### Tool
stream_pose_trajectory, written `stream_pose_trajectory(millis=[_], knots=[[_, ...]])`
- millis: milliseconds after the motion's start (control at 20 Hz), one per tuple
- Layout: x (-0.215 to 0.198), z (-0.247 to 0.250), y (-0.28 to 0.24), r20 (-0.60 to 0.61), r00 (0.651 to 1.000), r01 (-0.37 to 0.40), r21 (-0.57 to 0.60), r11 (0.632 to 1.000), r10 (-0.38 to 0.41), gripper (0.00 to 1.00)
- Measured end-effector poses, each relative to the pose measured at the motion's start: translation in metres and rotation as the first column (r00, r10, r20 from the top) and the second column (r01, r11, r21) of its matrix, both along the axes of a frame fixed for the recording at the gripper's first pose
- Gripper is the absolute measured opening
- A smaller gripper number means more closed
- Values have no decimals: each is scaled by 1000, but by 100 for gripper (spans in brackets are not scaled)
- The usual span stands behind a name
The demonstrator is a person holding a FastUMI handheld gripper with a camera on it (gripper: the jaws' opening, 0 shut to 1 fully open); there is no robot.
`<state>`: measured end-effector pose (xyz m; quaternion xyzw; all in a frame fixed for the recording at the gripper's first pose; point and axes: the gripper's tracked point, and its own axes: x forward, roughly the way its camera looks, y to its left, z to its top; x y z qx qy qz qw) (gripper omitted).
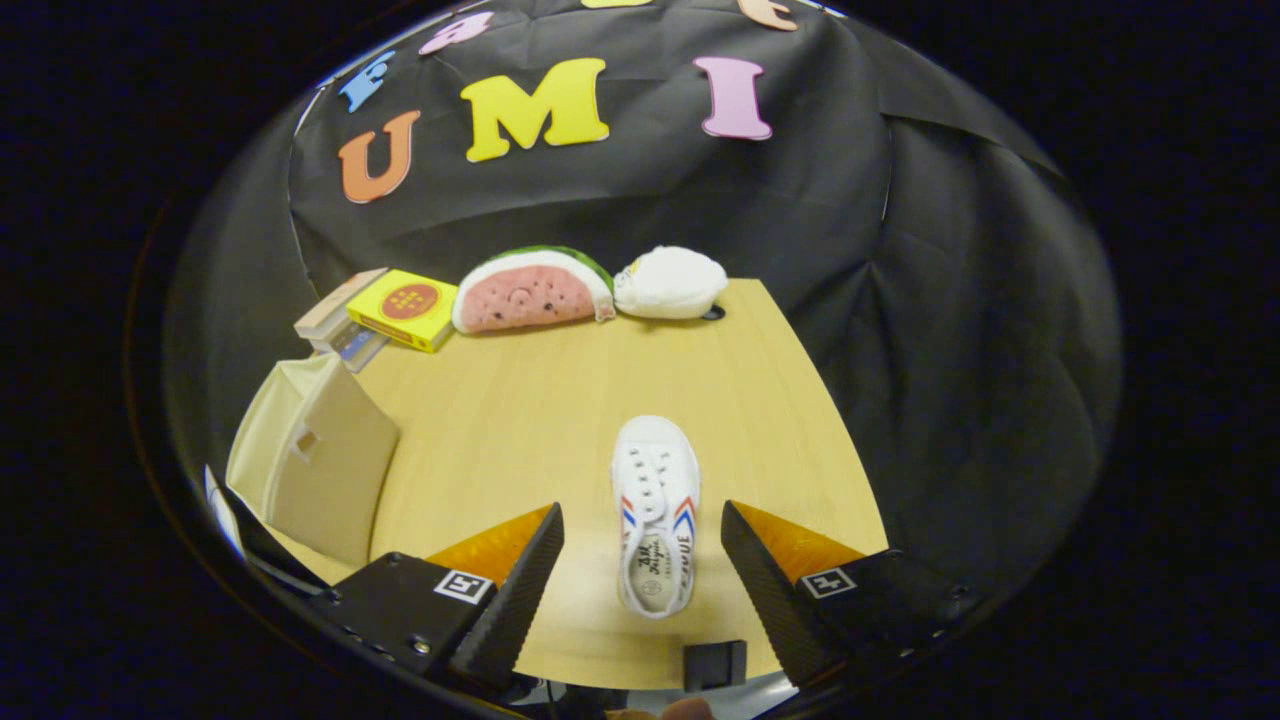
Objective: Open the storage box then place both shoes into the box .Put the left shoe in first, then the right shoe, with the right side of both shoes facing outward in a uniform manner.
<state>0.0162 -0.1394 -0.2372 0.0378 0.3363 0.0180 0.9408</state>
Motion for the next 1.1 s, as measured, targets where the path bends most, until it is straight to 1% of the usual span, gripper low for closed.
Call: stream_pose_trajectory(millis=[150,350,550,750,900,1000,1050,1100], knots=[[11,-37,-17,-74,997,-30,0,1000,30,96],[27,-78,-27,-167,985,-39,32,999,44,96],[45,-98,-23,-232,970,-50,92,994,70,96],[49,-102,-20,-282,956,-38,164,986,84,94],[50,-103,-10,-311,944,-44,214,976,111,55],[51,-101,-9,-334,937,-34,203,979,102,29],[52,-106,-16,-331,941,-17,183,983,78,22],[51,-102,-16,-346,935,-10,189,982,76,15]])
